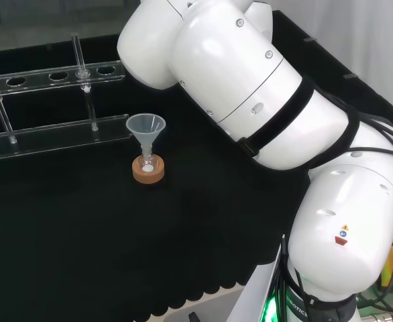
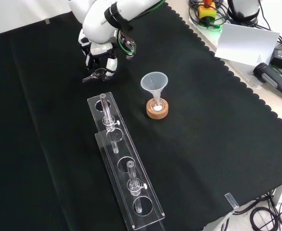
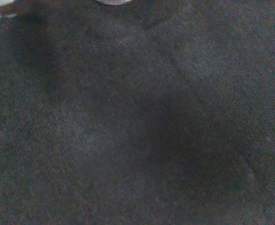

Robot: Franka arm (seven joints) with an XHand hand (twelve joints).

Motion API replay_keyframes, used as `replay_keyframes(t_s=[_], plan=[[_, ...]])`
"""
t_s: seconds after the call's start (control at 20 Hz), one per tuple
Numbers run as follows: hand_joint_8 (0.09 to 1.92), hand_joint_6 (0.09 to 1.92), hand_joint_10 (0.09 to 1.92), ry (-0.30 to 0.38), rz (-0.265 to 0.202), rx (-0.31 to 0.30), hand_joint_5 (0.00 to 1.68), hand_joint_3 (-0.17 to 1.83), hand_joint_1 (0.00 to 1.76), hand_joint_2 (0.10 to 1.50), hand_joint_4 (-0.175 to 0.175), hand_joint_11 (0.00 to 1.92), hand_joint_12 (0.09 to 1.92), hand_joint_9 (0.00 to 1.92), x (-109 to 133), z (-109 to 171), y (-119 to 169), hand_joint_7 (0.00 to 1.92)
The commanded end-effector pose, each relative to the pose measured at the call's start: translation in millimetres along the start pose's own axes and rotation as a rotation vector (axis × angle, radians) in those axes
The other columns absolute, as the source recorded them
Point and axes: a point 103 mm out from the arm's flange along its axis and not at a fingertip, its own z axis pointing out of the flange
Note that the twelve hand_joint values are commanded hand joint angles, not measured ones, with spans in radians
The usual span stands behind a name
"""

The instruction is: Put the weighing funnel back on the table.

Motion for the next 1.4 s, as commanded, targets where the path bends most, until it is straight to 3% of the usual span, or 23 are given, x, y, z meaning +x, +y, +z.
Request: replay_keyframes(t_s=[0.05,0.45,0.7,1.4], plan=[[0.09,0.39,0.09,-0.009,0.006,-0.02,0.76,0.45,0.56,0.55,0.145,0.0,1.28,1.08,-7.6,-18.8,-13.4,1.11],[0.09,0.37,0.09,0.079,0.018,-0.101,0.75,0.42,0.55,0.56,0.139,0.0,1.3,1.07,-19.3,-48.2,-32.1,1.11],[0.09,0.37,0.09,0.104,0.002,-0.153,0.75,0.41,0.55,0.56,0.136,0.0,1.33,1.08,-20.0,-68.0,-42.9,1.12],[0.09,0.36,0.09,0.073,-0.144,-0.313,0.76,0.4,0.55,0.57,0.136,0.0,1.41,1.08,-11.3,-136.9,-88.9,1.12]])
